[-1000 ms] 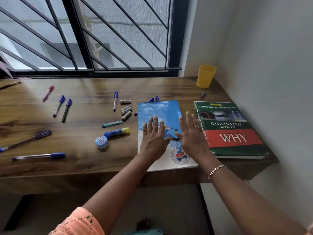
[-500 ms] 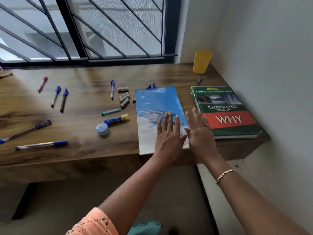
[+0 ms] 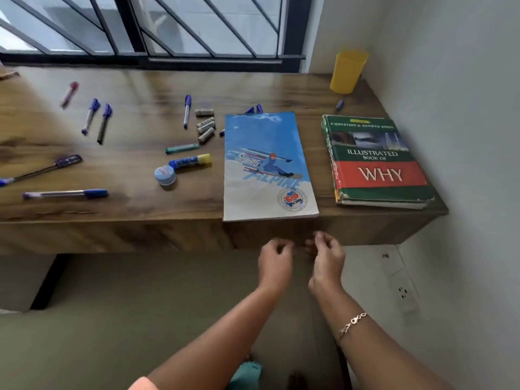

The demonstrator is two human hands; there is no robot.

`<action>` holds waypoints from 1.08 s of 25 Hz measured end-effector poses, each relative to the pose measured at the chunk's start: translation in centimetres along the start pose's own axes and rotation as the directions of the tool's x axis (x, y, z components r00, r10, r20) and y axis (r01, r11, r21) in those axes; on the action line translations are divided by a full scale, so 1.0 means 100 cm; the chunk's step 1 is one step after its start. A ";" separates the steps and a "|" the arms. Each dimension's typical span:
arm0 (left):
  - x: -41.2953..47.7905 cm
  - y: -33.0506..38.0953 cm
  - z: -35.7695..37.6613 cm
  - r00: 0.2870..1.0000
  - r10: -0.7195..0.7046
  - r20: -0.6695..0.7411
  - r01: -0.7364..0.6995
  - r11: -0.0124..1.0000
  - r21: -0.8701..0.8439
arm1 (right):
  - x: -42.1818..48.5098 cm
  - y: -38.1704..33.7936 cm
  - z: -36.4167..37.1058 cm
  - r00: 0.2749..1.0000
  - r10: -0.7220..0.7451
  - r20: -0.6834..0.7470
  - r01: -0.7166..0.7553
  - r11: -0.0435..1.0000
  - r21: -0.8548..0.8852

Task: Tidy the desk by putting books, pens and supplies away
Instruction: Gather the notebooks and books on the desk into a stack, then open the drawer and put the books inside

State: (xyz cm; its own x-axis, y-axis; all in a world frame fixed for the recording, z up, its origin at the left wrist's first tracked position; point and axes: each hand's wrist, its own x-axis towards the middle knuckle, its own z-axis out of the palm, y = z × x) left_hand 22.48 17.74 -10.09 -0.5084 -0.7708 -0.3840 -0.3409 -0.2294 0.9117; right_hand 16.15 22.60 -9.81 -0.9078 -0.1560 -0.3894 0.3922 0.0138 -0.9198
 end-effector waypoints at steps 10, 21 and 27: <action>0.089 -0.060 -0.063 0.744 -0.668 -0.036 0.389 0.475 -0.789 | 0.048 0.048 0.022 0.811 0.575 0.105 -0.576 0.756 0.311; 0.087 -0.055 -0.057 0.856 -0.505 0.109 0.331 0.374 -0.866 | 0.062 0.066 0.039 0.808 0.569 0.151 -0.558 0.658 0.506; 0.080 -0.052 -0.055 0.821 -0.569 0.050 0.332 0.405 -0.852 | 0.055 0.071 0.037 0.811 0.574 0.115 -0.540 0.658 0.524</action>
State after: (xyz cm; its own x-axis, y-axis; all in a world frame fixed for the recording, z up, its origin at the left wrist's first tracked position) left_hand 24.50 9.49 -17.16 -0.2631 -0.4726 -0.8411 0.3666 -0.8554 0.3659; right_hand 14.48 18.23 -18.27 -0.4940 -0.2327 -0.8377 0.8265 -0.4246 -0.3695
